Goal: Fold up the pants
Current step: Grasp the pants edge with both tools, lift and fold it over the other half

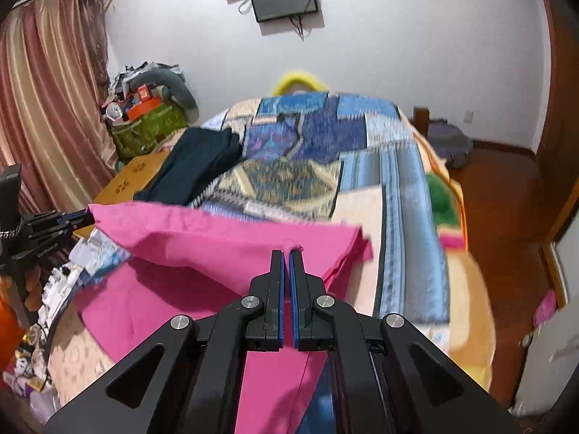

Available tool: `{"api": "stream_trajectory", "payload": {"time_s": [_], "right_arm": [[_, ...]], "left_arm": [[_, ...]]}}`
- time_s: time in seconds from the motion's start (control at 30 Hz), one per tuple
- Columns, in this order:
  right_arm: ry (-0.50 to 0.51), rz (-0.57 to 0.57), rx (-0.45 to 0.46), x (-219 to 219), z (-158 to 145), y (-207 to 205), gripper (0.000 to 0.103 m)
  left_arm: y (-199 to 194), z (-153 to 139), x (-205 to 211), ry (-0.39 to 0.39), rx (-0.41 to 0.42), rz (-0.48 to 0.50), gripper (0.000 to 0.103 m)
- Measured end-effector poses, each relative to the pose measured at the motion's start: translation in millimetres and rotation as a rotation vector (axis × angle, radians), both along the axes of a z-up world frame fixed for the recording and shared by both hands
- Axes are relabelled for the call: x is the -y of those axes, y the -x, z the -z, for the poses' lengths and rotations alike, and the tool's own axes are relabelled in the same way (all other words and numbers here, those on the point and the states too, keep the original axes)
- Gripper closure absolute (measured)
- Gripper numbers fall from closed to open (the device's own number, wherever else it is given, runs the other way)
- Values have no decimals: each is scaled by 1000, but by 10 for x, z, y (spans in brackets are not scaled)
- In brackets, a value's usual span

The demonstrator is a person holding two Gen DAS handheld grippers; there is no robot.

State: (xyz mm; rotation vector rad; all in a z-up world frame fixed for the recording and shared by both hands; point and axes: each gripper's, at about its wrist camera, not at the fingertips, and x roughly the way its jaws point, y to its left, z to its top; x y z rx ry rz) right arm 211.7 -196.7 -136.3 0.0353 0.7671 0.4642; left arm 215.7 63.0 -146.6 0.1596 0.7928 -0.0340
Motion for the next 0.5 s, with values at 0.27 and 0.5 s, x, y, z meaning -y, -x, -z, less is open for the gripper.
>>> {"api": "stream_trajectory", "payload": {"time_s": [0.27, 0.5], "right_arm": [[11, 28, -77, 95, 394, 240, 101], [76, 22, -116, 117, 587, 417, 97]], "left_arm": [[238, 434, 126, -30, -115, 30, 96], [293, 508, 120, -46, -140, 39, 96]]}}
